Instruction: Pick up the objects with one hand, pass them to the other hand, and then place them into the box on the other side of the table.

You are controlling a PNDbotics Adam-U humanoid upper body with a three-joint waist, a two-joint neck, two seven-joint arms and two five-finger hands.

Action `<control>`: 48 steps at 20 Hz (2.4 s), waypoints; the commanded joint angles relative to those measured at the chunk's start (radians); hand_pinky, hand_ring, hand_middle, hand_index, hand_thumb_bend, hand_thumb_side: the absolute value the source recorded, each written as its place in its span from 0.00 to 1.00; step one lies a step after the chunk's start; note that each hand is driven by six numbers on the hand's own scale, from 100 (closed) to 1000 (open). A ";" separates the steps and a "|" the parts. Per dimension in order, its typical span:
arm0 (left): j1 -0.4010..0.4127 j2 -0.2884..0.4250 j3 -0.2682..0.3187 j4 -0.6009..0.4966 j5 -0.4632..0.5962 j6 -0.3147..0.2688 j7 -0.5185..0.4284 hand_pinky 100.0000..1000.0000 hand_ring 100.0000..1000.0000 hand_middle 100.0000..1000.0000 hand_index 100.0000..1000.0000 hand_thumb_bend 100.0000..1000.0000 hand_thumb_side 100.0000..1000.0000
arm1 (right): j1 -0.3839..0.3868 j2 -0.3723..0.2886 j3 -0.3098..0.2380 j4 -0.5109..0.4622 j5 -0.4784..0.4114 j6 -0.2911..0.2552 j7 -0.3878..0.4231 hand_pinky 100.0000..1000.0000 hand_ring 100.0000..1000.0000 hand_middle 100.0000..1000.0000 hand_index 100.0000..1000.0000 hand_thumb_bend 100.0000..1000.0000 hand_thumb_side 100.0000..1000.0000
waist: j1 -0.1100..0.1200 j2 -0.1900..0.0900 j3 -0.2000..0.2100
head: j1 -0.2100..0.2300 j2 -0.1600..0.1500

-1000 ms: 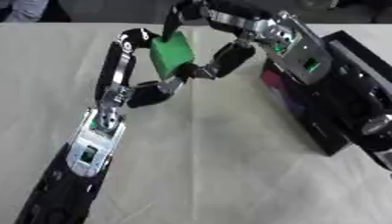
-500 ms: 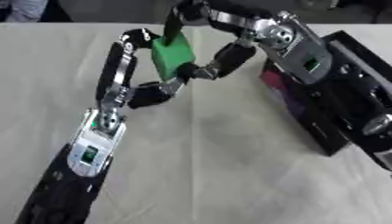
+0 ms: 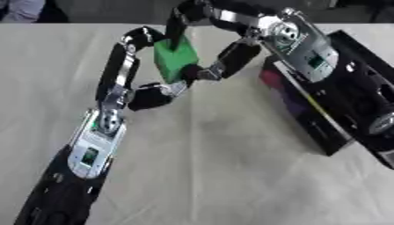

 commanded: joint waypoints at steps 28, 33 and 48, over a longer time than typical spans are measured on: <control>0.014 0.054 0.024 0.034 -0.065 0.153 0.041 0.79 0.76 0.61 0.79 0.77 0.45 | 0.072 -0.293 -0.195 -0.137 -0.265 0.145 -0.100 0.83 0.58 0.30 0.59 0.00 0.00 | 0.020 -0.029 -0.039 | -0.020 -0.002; 0.018 0.071 0.024 0.024 -0.069 0.154 0.038 0.79 0.76 0.61 0.79 0.78 0.43 | 0.188 -0.406 -0.259 -0.160 -0.300 0.122 -0.100 0.84 0.58 0.31 0.60 0.00 0.00 | 0.022 -0.026 -0.044 | -0.079 -0.002; 0.021 0.081 0.032 -0.015 -0.034 0.175 0.064 0.79 0.75 0.59 0.83 0.77 0.42 | 0.487 -0.537 -0.390 -0.118 -0.209 0.042 -0.186 0.83 0.57 0.32 0.61 0.00 0.00 | 0.040 -0.015 -0.045 | -0.170 -0.002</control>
